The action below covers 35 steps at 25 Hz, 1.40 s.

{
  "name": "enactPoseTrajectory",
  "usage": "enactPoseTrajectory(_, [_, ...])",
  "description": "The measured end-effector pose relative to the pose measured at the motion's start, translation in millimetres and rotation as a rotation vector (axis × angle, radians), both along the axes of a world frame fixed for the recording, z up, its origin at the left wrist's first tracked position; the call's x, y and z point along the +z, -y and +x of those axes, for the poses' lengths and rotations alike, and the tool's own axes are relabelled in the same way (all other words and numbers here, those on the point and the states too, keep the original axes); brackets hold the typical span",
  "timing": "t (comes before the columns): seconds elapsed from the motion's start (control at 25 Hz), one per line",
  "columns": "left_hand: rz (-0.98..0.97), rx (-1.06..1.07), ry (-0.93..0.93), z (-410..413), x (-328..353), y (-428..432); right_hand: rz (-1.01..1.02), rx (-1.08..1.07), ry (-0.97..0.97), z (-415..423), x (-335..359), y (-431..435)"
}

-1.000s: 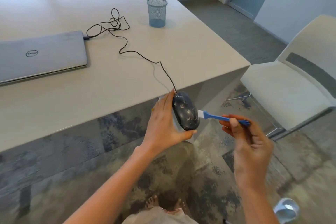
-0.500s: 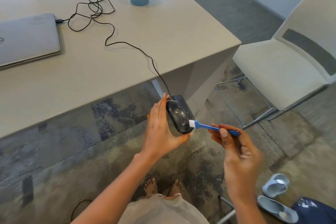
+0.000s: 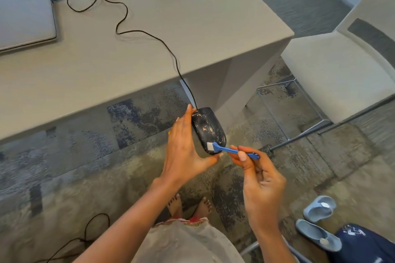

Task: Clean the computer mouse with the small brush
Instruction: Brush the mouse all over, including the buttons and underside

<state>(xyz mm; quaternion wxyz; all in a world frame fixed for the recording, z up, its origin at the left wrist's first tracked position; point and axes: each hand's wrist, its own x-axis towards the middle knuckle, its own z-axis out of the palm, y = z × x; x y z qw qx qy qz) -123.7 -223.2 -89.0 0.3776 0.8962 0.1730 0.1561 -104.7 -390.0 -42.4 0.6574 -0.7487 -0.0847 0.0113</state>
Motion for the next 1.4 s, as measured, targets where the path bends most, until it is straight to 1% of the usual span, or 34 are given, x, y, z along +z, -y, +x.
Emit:
enactPoseTrajectory(0.28, [0.019,0.022,-0.023,2,-8,-5,0.039,-0.121,-0.032,33,-5,6])
enactPoseTrajectory(0.44, [0.032,0.023,-0.019,4,-11,-4,0.054,-0.051,-0.021,28,-1,-1])
enactPoseTrajectory(0.6, [0.010,0.011,-0.015,6,-13,-5,-0.004,0.066,-0.008,17,1,-17])
enactPoseTrajectory(0.76, [-0.002,0.012,0.004,8,-10,-8,0.012,0.025,-0.017,32,1,-22])
enactPoseTrajectory(0.96, [0.051,-0.011,0.022,9,-11,-15,-0.010,-0.013,-0.008,65,7,-14])
enactPoseTrajectory(1.04, [0.081,-0.022,0.027,9,-10,-16,-0.011,0.039,0.030,73,13,-18])
enactPoseTrajectory(1.12, [0.107,-0.032,0.046,9,-10,-16,-0.038,0.158,0.098,78,21,-27])
enactPoseTrajectory(1.28, [0.099,-0.053,0.059,9,-7,-17,-0.243,0.347,0.365,95,28,-45])
enactPoseTrajectory(1.32, [0.095,-0.055,0.061,10,-7,-18,-0.289,0.378,0.411,99,29,-48])
enactPoseTrajectory(1.4, [0.082,-0.048,0.067,11,-7,-19,-0.344,0.432,0.443,103,30,-50])
